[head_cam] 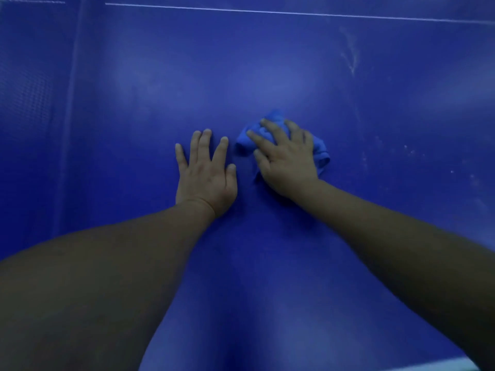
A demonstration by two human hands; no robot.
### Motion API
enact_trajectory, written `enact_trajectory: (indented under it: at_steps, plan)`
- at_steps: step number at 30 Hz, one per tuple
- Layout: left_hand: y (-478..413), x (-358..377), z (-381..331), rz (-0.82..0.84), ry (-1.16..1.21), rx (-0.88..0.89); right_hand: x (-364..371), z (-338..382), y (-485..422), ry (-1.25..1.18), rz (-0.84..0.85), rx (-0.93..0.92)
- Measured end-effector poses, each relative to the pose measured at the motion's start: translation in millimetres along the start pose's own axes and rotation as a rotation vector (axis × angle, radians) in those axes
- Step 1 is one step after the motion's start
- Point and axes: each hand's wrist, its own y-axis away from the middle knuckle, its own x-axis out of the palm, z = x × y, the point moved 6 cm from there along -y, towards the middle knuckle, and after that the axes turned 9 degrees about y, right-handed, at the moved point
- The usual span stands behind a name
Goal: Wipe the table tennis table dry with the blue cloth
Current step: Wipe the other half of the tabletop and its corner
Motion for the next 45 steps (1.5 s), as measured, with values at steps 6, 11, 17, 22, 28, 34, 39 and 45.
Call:
enact_trajectory:
  at_steps: [6, 11, 17, 22, 28, 34, 39, 45]
  plan:
    - [35, -33, 24, -0.073, 0.405, 0.053, -26, 152, 190, -0.114, 0.110, -0.536]
    - [162, -40, 80, -0.088, 0.130, 0.020, -40, 152, 258, -0.150, 0.213, -0.994]
    - [218, -21, 112, -0.043, 0.068, 0.072, -17, 45, 63, 0.022, 0.042, -0.063]
    - [221, -24, 115, -0.110, 0.171, 0.101, -18, 125, 47, -0.002, 0.048, -0.089]
    - [220, -35, 121, -0.201, 0.374, 0.080, -45, 236, 266, -0.061, 0.242, -0.762]
    - [219, -26, 113, -0.064, 0.083, 0.046, -35, 182, 249, -0.044, 0.160, -0.569]
    - [240, -15, 90, 0.010, -0.060, 0.054, -30, 1, 216, 0.000, 0.231, 0.514]
    - [257, -8, 95, 0.019, 0.092, 0.082, -36, 50, 216, -0.018, 0.207, 0.513]
